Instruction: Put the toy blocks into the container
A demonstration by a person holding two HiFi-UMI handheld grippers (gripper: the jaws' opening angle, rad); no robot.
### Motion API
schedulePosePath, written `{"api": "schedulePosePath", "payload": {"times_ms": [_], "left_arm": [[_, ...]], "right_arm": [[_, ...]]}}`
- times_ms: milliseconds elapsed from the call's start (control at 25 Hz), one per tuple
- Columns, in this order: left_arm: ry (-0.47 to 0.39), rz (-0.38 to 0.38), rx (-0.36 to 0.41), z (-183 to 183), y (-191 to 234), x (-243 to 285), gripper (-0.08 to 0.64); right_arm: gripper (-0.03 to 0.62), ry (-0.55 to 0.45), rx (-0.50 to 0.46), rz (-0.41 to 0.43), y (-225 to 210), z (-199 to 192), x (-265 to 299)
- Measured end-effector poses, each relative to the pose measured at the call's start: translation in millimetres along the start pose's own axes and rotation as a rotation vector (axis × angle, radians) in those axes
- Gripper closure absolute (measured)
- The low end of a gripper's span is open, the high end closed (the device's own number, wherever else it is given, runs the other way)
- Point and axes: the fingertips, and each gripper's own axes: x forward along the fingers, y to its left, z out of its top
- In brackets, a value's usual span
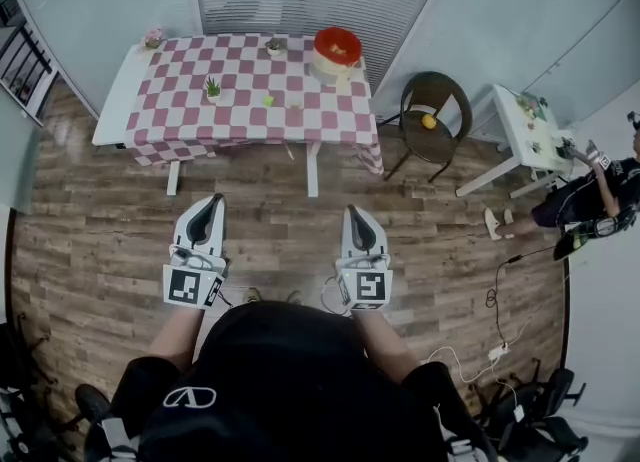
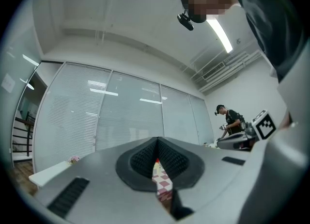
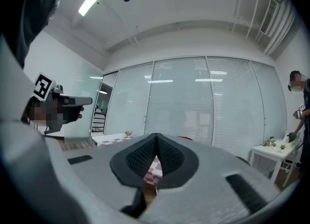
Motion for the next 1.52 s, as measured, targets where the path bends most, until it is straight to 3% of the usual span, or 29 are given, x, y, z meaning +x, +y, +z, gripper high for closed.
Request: {"api": "schedulePosePath", "payload": {"times_ms": [440,720,920,1280,1520], "left_arm": [[0.014,0.037,-0.004,-8.3,-6.9,11.3,0.554],[0.023,0.071,0.020,-17.6,-26.3,32.9,0.554],[0.037,0.062,0.030,-25.6,-30.4,56.7,0.554],[0.027,0.068,-0.003,-60.7,35.9,133.5,0.554],[0.021,0.017,-0.016,-82.6,103.1,215.1,0.554]], "right_arm": [[0.592,0.004,0.019,0.042,-12.8,-7.7,6.9],[0.591,-0.044,0.028,0.124,-33.8,-9.4,22.8],[0.591,-0.065,0.038,0.136,-50.7,-12.7,45.6],[0.589,-0.046,0.037,0.107,-68.7,-32.5,137.6],[0.589,-0.020,0.030,0.059,-76.3,-30.9,230.7]]}}
